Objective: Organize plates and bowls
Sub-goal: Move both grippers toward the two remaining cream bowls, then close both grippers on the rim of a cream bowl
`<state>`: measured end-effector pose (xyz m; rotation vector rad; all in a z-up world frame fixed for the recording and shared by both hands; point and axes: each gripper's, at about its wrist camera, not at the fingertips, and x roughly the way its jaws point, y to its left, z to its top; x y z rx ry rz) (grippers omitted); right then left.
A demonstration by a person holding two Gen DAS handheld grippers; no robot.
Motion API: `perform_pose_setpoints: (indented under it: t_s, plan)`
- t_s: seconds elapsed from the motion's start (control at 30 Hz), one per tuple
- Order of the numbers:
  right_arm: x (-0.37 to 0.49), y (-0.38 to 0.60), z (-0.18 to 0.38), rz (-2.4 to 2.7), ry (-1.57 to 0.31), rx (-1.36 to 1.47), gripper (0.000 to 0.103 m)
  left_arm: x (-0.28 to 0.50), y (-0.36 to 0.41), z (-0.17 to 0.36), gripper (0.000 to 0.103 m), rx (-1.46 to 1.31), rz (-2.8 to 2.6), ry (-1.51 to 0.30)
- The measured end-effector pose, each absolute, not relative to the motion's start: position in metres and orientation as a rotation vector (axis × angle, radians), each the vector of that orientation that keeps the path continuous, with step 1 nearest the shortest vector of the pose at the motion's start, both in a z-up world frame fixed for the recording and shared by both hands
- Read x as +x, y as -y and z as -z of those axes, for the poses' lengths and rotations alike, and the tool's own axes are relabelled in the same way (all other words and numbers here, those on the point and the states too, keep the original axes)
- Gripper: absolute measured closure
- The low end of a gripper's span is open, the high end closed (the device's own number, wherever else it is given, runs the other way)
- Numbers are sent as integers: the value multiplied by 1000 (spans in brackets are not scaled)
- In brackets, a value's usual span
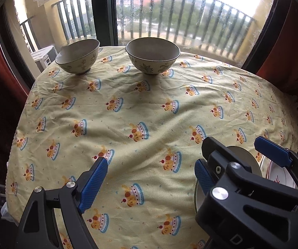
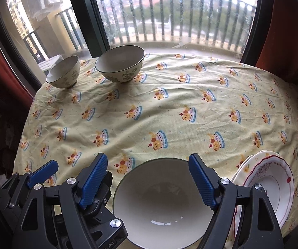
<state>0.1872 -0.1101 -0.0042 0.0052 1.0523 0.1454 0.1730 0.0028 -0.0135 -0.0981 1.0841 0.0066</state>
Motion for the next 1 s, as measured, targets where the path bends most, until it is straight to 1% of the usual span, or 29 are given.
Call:
perform_pose_setpoints:
  t_s: [0.37,1.0]
  plan:
    - [213,51,-14,-113,-1024,40,20,203,-63,-3,16,-62,19,-1053]
    - [285,-55,-20,-40,-988,28,20,279,-170,-5,16,-52,10,-1005]
